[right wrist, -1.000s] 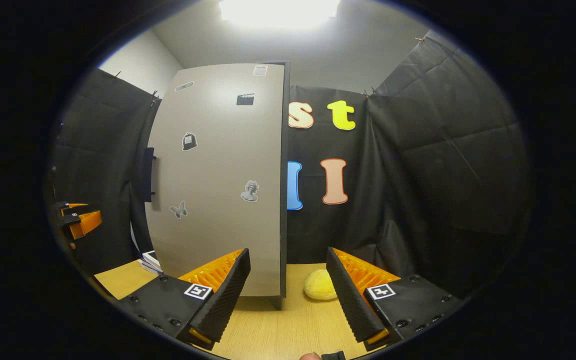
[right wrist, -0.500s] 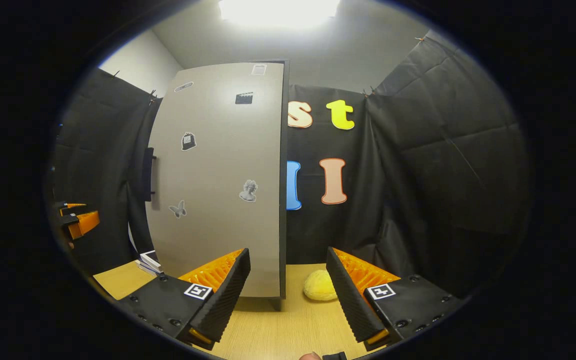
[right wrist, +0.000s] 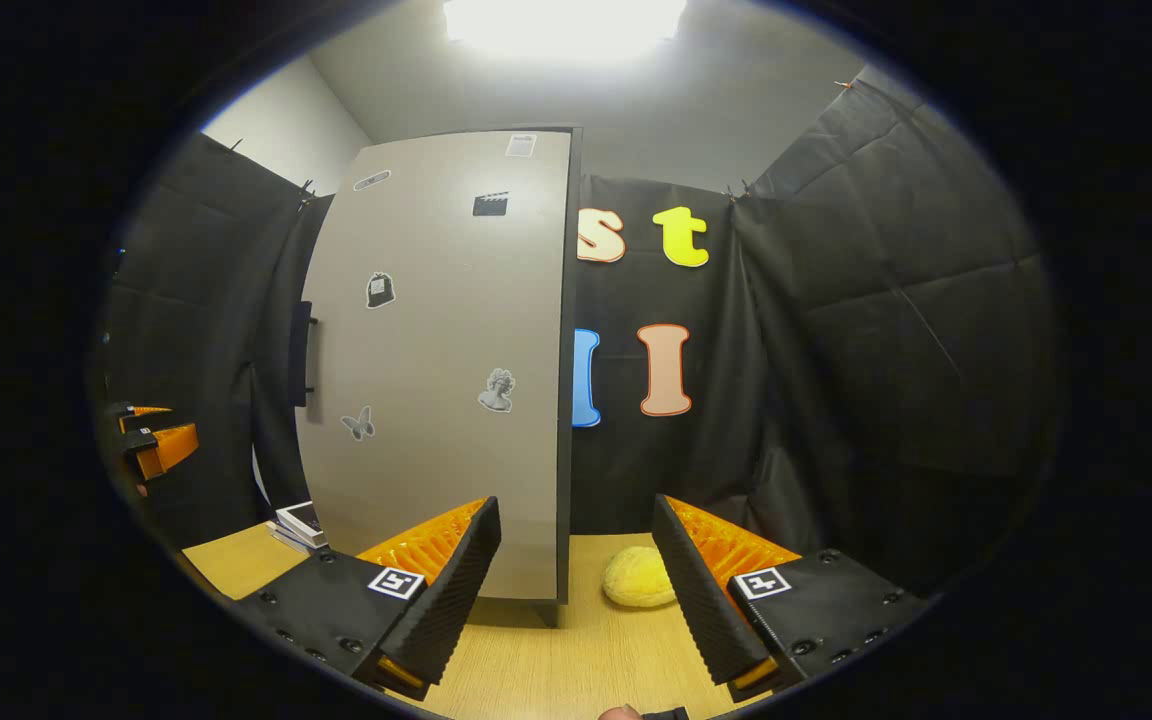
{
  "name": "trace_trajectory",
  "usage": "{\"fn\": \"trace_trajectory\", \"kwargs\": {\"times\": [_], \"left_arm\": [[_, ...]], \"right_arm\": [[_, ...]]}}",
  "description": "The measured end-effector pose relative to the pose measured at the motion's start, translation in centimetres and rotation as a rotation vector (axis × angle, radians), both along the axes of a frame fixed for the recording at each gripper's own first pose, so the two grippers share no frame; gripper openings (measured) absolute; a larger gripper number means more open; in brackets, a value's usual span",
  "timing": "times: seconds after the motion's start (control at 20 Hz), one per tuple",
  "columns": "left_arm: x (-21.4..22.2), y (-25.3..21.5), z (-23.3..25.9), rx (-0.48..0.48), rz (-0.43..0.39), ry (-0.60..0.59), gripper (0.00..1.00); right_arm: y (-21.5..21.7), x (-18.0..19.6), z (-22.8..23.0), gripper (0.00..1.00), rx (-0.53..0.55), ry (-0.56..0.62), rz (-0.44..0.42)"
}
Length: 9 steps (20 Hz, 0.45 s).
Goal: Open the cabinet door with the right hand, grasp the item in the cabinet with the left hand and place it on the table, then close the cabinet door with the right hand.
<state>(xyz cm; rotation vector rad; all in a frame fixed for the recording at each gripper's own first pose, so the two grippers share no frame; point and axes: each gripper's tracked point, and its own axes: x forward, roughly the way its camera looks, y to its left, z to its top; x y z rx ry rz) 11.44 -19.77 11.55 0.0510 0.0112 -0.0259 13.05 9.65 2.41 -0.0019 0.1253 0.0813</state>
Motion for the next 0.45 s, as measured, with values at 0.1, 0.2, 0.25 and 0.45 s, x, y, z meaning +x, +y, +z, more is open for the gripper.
{"fn": "trace_trajectory", "kwargs": {"times": [0.1, 0.2, 0.25, 0.45], "left_arm": [[0.04, 0.03, -0.03, 0.001, 0.001, -0.003, 0.78], [0.06, 0.07, -0.04, 0.001, 0.000, -0.002, 0.76], [0.09, 0.08, -0.02, 0.000, 0.000, -0.002, 0.78], [0.16, 0.13, 0.03, 0.001, -0.001, -0.003, 0.78]], "right_arm": [[0.16, -0.11, 0.05, 0.96, -0.004, -0.003, 0.000], [-0.03, -0.23, -0.02, 0.96, -0.005, -0.001, -0.002], [-0.04, -0.15, -0.05, 0.96, -0.005, -0.002, -0.003], [-0.34, 0.29, 0.00, 0.96, 0.002, 0.000, -0.008]]}}
